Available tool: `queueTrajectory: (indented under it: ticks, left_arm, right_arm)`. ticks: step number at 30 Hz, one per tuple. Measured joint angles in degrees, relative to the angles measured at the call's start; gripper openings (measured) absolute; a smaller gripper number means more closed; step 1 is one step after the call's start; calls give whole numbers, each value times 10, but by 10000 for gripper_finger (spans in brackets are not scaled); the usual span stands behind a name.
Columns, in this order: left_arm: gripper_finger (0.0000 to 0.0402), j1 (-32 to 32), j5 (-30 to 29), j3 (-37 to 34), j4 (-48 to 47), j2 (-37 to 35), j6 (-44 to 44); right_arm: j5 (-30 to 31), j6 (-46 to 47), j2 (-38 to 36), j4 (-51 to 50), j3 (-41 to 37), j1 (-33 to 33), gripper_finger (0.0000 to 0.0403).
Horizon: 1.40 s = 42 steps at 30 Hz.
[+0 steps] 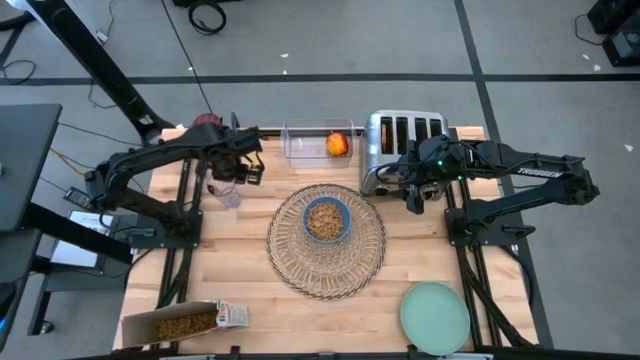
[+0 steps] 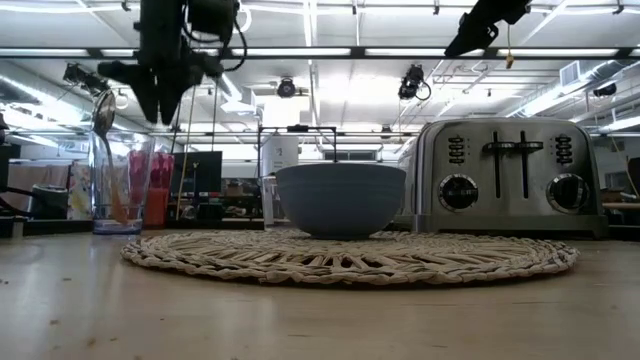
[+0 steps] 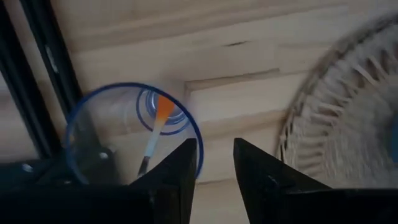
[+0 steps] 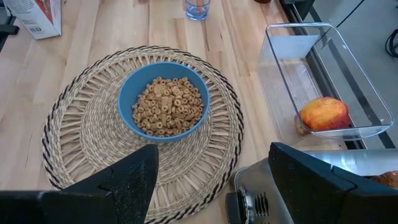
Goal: Arrange a breakfast setting
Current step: Put the orange spoon to the right of the blue bowl on the brown placemat
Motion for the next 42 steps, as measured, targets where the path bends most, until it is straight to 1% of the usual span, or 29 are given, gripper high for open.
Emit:
queueTrajectory:
  ticks: [2,4,7,11,13,15,17,24,28,32,34,37,39,42]
  left_arm:
    - [114,0,1,33,-25,0,51]
    - [114,-2,3,64,-59,0,120]
    - [114,-2,12,97,-114,-1,259]
    - [114,-4,59,101,-124,-6,463]
    - [114,-4,65,101,-125,-10,565]
    - [114,-5,66,101,-125,-10,633]
    - [114,-5,66,101,-123,-9,684]
    - [114,-4,63,101,-125,-10,739]
    - [114,8,40,101,-125,-17,757]
    - [114,31,39,101,-124,-51,748]
    - [114,32,56,101,-126,-73,747]
    - [114,26,62,100,-124,-96,751]
    - [114,25,61,86,-124,-109,754]
    - [114,25,64,44,-124,-129,765]
  right_arm:
    - [0,0,0,0,0,0,307]
    - [0,2,0,-1,0,0,307]
    - [0,14,0,-2,0,0,307]
    - [0,31,0,-4,0,0,307]
    - [0,44,0,-5,0,0,307]
    - [0,57,0,-7,0,1,307]
    - [-1,69,0,-12,0,1,307]
    - [-1,77,0,-20,0,1,307]
    - [-1,77,0,-21,0,1,307]
    - [-1,87,0,-23,0,1,307]
    - [-1,92,0,-23,0,1,307]
    - [0,92,0,-21,0,1,307]
    - [3,92,0,-16,0,0,307]
    - [4,92,0,1,0,0,307]
